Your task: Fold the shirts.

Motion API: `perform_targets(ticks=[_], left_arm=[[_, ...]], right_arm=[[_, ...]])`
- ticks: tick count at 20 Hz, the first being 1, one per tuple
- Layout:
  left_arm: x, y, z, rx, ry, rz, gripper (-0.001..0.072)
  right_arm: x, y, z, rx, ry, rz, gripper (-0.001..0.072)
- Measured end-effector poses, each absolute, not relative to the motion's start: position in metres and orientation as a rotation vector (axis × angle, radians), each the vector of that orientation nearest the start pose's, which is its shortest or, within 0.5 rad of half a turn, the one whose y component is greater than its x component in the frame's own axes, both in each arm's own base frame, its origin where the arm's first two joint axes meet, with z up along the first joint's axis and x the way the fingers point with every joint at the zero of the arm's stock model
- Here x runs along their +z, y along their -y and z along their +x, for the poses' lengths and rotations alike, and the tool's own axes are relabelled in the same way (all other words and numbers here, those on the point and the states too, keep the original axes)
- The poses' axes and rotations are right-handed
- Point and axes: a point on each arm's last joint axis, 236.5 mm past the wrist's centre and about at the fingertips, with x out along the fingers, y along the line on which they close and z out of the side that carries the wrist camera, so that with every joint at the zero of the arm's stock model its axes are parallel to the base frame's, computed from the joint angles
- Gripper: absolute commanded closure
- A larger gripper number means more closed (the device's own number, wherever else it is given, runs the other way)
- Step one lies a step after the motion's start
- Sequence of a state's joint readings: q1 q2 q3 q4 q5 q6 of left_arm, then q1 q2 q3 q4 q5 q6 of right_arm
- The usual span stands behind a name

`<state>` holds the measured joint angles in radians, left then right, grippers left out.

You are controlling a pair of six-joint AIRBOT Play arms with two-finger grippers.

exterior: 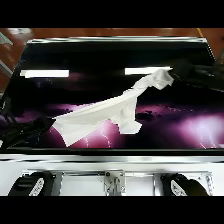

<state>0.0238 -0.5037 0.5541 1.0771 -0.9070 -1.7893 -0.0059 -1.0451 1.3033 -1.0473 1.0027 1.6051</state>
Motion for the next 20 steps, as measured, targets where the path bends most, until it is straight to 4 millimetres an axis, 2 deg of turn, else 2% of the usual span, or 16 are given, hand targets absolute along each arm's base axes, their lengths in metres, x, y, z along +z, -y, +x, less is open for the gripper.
perform_targets(ticks=[3,5,7,9,10,11,12,13,14,15,17,18,19,20], left_arm=[[0.045,0.074,0.296,-0.078,-0.873,-0.667,0.0673],[0.036,0.069,0.307,-0.059,-0.87,-0.662,0.0672],[0.03,0.065,0.316,-0.044,-0.858,-0.656,0.0672],[0.02,0.062,0.323,-0.028,-0.865,-0.652,0.0672],[0.013,0.061,0.325,-0.019,-0.878,-0.654,0.0671],[0.006,0.06,0.327,-0.009,-0.894,-0.653,0.0625],[-0.002,0.059,0.328,0.0,-0.915,-0.654,0.0482],[-0.009,0.057,0.33,0.013,-0.932,-0.658,0.0234],[-0.012,0.052,0.332,0.028,-0.938,-0.664,0.0048],[-0.012,0.047,0.333,0.042,-0.947,-0.672,0.0025],[-0.007,0.029,0.334,0.068,-0.97,-0.663,0.0027],[-0.004,0.016,0.329,0.075,-1.0,-0.635,0.0031],[-0.002,0.004,0.321,0.078,-1.042,-0.6,0.0031],[-0.004,-0.007,0.307,0.081,-1.103,-0.564,0.0031]], right_arm=[[0.162,-0.133,0.479,0.291,-0.669,0.472,0.065],[0.138,-0.146,0.519,0.264,-0.588,0.476,0.065],[0.116,-0.156,0.544,0.243,-0.536,0.48,0.065],[0.079,-0.168,0.55,0.237,-0.589,0.477,0.0641],[0.063,-0.174,0.55,0.238,-0.624,0.474,0.0568],[0.046,-0.179,0.547,0.241,-0.668,0.471,0.0307],[0.034,-0.183,0.544,0.243,-0.701,0.468,0.0092],[0.028,-0.183,0.543,0.243,-0.718,0.469,0.0089],[0.026,-0.182,0.541,0.241,-0.731,0.474,0.0088],[0.027,-0.178,0.54,0.238,-0.739,0.477,0.0089],[0.044,-0.157,0.541,0.219,-0.719,0.48,0.0091],[0.052,-0.141,0.54,0.204,-0.717,0.465,0.0125],[0.058,-0.122,0.536,0.186,-0.724,0.443,0.0208],[0.064,-0.099,0.53,0.162,-0.74,0.42,0.0209]])
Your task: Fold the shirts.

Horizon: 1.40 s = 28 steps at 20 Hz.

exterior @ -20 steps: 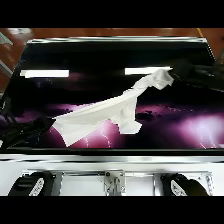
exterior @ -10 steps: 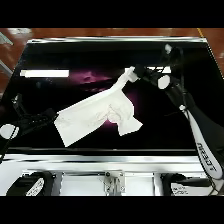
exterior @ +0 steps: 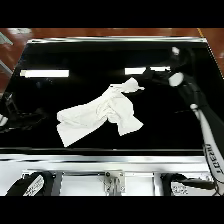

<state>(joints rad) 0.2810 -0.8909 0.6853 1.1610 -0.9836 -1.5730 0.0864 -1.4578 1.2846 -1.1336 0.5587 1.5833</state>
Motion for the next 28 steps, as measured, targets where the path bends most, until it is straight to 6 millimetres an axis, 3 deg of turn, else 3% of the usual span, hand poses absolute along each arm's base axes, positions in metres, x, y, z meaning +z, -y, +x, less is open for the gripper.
perform_targets(ticks=[2,4,7,11,19,20,22,26,27,28], left_arm=[[-0.016,-0.021,0.273,0.085,-1.24,-0.543,0.0024],[-0.036,-0.019,0.237,0.075,-1.372,-0.575,-0.0009],[-0.07,0.002,0.198,0.039,-1.507,-0.678,-0.0009],[-0.096,0.029,0.185,0.017,-1.527,-0.824,-0.0009],[-0.112,0.058,0.219,0.009,-1.42,-0.959,-0.0003],[-0.113,0.064,0.224,0.005,-1.413,-0.984,0.0021],[-0.116,0.073,0.234,0.003,-1.401,-1.011,0.018],[-0.129,0.081,0.241,0.006,-1.419,-1.005,0.0616],[-0.13,0.082,0.243,0.003,-1.419,-0.997,0.0671],[-0.129,0.083,0.245,-0.009,-1.417,-0.985,0.0671]], right_arm=[[0.054,-0.056,0.509,0.112,-0.845,0.384,0.0085],[0.034,-0.025,0.48,0.082,-0.988,0.386,0.0079],[0.009,-0.012,0.445,0.108,-1.169,0.446,0.0079],[-0.01,-0.034,0.429,0.19,-1.282,0.502,0.0079],[-0.051,-0.102,0.422,0.322,-1.395,0.444,0.0079],[-0.056,-0.107,0.42,0.333,-1.41,0.438,0.0079],[-0.065,-0.118,0.418,0.348,-1.431,0.426,0.0079],[-0.081,-0.138,0.409,0.387,-1.477,0.394,0.0079],[-0.085,-0.141,0.407,0.393,-1.488,0.388,0.0079],[-0.089,-0.144,0.407,0.396,-1.492,0.383,0.0078]])
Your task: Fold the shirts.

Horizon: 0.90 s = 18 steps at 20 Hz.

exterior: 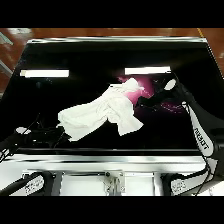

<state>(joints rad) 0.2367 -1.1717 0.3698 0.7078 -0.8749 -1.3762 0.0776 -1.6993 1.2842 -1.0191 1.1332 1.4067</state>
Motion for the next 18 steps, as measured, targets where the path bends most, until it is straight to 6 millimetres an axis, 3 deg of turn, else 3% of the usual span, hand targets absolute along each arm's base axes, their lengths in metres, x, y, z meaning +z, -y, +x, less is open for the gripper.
perform_targets(ticks=[3,8,9,11,13,16,18], left_arm=[[-0.123,0.084,0.254,-0.061,-1.402,-0.937,0.0671],[-0.093,0.09,0.273,-0.163,-1.354,-0.903,0.0671],[-0.088,0.09,0.276,-0.179,-1.342,-0.891,0.0671],[-0.081,0.091,0.281,-0.2,-1.324,-0.876,0.0671],[-0.077,0.091,0.283,-0.212,-1.314,-0.865,0.0672],[-0.072,0.092,0.284,-0.232,-1.305,-0.852,0.0673],[-0.061,0.092,0.289,-0.251,-1.274,-0.831,0.0674]], right_arm=[[-0.1,-0.156,0.41,0.405,-1.49,0.4,0.0079],[-0.11,-0.185,0.419,0.439,-1.468,0.513,0.0082],[-0.111,-0.191,0.419,0.448,-1.468,0.523,0.0145],[-0.117,-0.199,0.42,0.449,-1.459,0.519,0.0456],[-0.12,-0.202,0.418,0.452,-1.465,0.508,0.0648],[-0.118,-0.207,0.415,0.472,-1.476,0.509,0.065],[-0.103,-0.206,0.416,0.507,-1.46,0.49,0.0651]])
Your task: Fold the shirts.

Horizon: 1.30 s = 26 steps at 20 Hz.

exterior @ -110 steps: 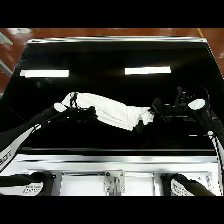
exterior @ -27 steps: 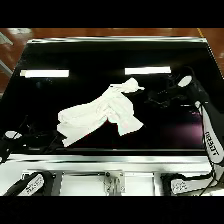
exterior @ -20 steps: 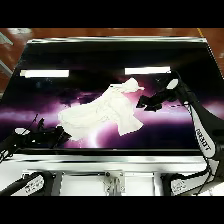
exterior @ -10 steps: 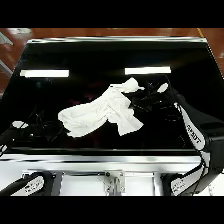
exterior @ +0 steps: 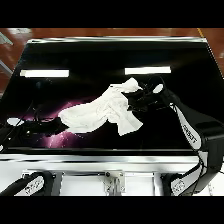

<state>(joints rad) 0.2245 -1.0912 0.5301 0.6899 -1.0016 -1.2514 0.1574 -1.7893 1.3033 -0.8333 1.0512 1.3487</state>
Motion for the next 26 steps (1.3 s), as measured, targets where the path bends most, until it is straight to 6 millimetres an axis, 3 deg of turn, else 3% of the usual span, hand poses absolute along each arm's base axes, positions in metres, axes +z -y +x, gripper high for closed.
perform_targets(ticks=[2,4,6,8,10,12,14,16,17,20,23,26], left_arm=[[-0.031,0.089,0.303,-0.282,-1.183,-0.784,0.0674],[0.027,0.084,0.325,-0.332,-1.017,-0.691,0.0673],[0.109,0.079,0.342,-0.393,-0.793,-0.539,0.0673],[0.213,0.073,0.347,-0.415,-0.529,-0.394,0.0673],[0.32,0.071,0.33,-0.411,-0.263,-0.279,0.0673],[0.415,0.072,0.295,-0.396,-0.022,-0.197,0.0673],[0.486,0.075,0.254,-0.382,0.162,-0.14,0.0673],[0.531,0.076,0.219,-0.356,0.284,-0.105,0.0673],[0.543,0.075,0.207,-0.341,0.316,-0.093,0.0673],[0.569,0.075,0.175,-0.313,0.394,-0.086,0.0672],[0.568,0.078,0.165,-0.311,0.379,-0.087,0.0672],[0.532,0.078,0.177,-0.295,0.227,-0.039,0.0673]], right_arm=[[-0.066,-0.202,0.424,0.583,-1.378,0.413,0.065],[-0.001,-0.192,0.441,0.647,-1.21,0.31,0.065],[0.087,-0.174,0.458,0.651,-0.977,0.223,0.065],[0.201,-0.154,0.462,0.614,-0.682,0.154,0.065],[0.316,-0.133,0.438,0.558,-0.385,0.089,0.065],[0.416,-0.119,0.386,0.51,-0.127,0.023,0.065],[0.486,-0.103,0.328,0.442,0.06,-0.034,0.065],[0.532,-0.087,0.275,0.37,0.194,-0.057,0.065],[0.546,-0.079,0.252,0.334,0.238,-0.067,0.065],[0.567,-0.064,0.202,0.266,0.313,-0.069,0.065],[0.567,-0.058,0.179,0.245,0.309,-0.055,0.065],[0.556,-0.056,0.179,0.234,0.26,-0.048,0.065]])
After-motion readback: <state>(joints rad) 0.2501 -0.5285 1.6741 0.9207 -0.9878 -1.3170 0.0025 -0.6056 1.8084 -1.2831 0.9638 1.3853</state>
